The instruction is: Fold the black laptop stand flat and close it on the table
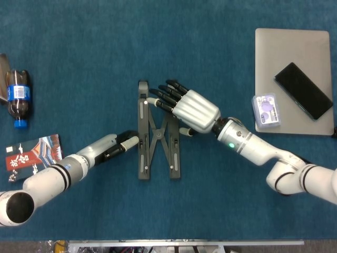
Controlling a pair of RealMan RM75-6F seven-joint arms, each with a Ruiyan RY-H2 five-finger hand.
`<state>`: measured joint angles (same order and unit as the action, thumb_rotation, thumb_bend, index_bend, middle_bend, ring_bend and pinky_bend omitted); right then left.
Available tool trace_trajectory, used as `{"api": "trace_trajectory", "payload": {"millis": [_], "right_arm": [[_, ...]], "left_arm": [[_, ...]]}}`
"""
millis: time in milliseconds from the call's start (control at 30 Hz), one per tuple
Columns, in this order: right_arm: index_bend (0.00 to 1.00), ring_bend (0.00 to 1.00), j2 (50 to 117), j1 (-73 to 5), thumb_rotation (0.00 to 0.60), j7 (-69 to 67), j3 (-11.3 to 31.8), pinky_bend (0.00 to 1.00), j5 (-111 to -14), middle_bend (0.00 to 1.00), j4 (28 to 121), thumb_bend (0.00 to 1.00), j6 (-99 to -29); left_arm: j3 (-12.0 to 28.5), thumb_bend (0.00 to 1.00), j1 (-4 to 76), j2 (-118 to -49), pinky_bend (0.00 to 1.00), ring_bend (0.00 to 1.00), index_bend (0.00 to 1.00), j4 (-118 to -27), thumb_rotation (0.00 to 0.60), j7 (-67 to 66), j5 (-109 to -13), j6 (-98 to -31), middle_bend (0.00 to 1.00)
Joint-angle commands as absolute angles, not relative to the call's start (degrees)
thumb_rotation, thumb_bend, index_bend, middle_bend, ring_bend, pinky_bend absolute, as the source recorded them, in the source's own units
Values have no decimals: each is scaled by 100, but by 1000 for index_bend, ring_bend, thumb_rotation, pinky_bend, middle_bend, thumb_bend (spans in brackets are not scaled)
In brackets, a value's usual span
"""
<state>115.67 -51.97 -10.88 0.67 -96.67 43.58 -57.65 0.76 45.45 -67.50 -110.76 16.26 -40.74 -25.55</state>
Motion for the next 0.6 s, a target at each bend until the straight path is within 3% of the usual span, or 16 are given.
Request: {"api": "trace_trajectory", "payload": {"millis": [33,333,600], "right_arm": [[0,0,11619,-5218,600,-1080,84,0,-9643,0,4306,143,-5761],[0,0,11608,-5279,600,-1210,75,0,-9609,0,4295,143,-5726],[0,0,10643,-5629,600,-1907,75,0,-9596,0,5363,143,-5254]], "left_arm": [[96,253,4521,-6730,136,0,0,-11081,30,1694,-4104,-2510,135],[145,253,4422,-6610,136,0,0,-11090,34,1815,-4297,-2504,129],[-7,252,4261,-6258,136,0,0,-11435,59,1270,-4765,-3284,99]]}}
